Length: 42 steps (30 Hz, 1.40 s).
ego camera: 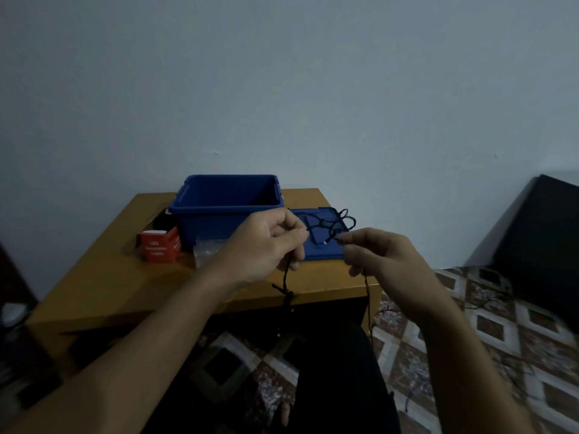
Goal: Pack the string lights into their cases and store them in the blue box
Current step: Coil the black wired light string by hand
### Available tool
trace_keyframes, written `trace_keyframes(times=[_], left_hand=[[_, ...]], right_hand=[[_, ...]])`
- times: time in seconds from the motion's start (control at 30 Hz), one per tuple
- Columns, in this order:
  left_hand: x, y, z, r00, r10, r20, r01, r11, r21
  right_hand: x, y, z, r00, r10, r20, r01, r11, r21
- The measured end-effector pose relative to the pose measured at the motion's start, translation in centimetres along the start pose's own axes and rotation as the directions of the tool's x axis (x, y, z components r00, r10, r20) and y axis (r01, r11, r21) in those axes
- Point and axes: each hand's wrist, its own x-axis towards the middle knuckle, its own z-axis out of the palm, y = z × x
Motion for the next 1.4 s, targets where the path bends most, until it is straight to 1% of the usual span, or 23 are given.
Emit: trace_keyframes(times=[0.2, 0.33, 0.47, 0.57, 0.67, 0.8, 0.93, 0.97, 1.03, 1.1, 1.2, 1.33, 1.4], left_hand=[[-0.1, 0.3, 0.6, 0.998, -0.065, 0.008, 0.065, 0.977, -0.201], [0.2, 0.7, 1.2, 0.989, -0.144, 0.035, 0.147, 0.930, -0.335], [0.3, 1.0, 1.9, 0.984, -0.169, 0.056, 0.178, 0.904, -0.389], [0.4, 1.0, 2.4, 0.985, -0.168, 0.027, 0.165, 0.903, -0.396], [0.7, 1.0, 2.6, 0.983, -0.181, -0.010, 0.162, 0.901, -0.403], [1.2, 0.9, 2.7, 0.974, -0.220, -0.048, 0.181, 0.894, -0.409], [1.4, 0.6, 2.4, 0.968, -0.208, -0.138, 0.162, 0.945, -0.285], [1.4, 0.5, 2.2, 0.968, -0.198, -0.155, 0.153, 0.953, -0.262], [1.4, 0.4, 1.9, 0.968, -0.185, -0.168, 0.141, 0.959, -0.245], [1.4, 0.6, 1.7, 0.974, -0.175, -0.147, 0.136, 0.961, -0.242], [1.2, 1.2, 1.8, 0.985, -0.146, -0.089, 0.124, 0.969, -0.215], [1.0, 2.0, 2.3, 0.993, -0.117, -0.021, 0.112, 0.978, -0.177], [1.0, 2.2, 2.6, 0.995, -0.101, 0.013, 0.102, 0.983, -0.155]], right_hand=[[-0.4, 0.0, 1.5, 0.994, -0.106, 0.011, 0.104, 0.988, 0.116], [-0.3, 0.4, 2.5, 0.987, -0.146, -0.069, 0.157, 0.968, 0.196], [-0.6, 1.0, 2.9, 0.981, -0.177, -0.082, 0.189, 0.966, 0.176], [-1.0, 1.0, 2.8, 0.979, -0.181, -0.093, 0.196, 0.958, 0.209], [-1.1, 0.8, 2.3, 0.983, -0.158, -0.091, 0.177, 0.946, 0.271], [-0.9, 0.8, 1.5, 0.975, -0.109, -0.193, 0.175, 0.913, 0.367], [-0.6, 1.0, 0.5, 0.935, 0.042, -0.351, 0.159, 0.837, 0.523], [-0.6, 1.1, 0.2, 0.922, 0.074, -0.380, 0.157, 0.825, 0.543], [-0.5, 1.3, -0.2, 0.908, 0.109, -0.405, 0.134, 0.840, 0.525], [-0.5, 1.5, -0.3, 0.920, 0.112, -0.376, 0.092, 0.870, 0.484], [-0.7, 1.3, 0.0, 0.959, 0.065, -0.274, 0.041, 0.930, 0.364], [-1.0, 0.9, 0.9, 0.992, -0.024, -0.121, 0.051, 0.972, 0.229], [-1.1, 0.6, 1.4, 0.995, -0.079, -0.068, 0.090, 0.980, 0.177]])
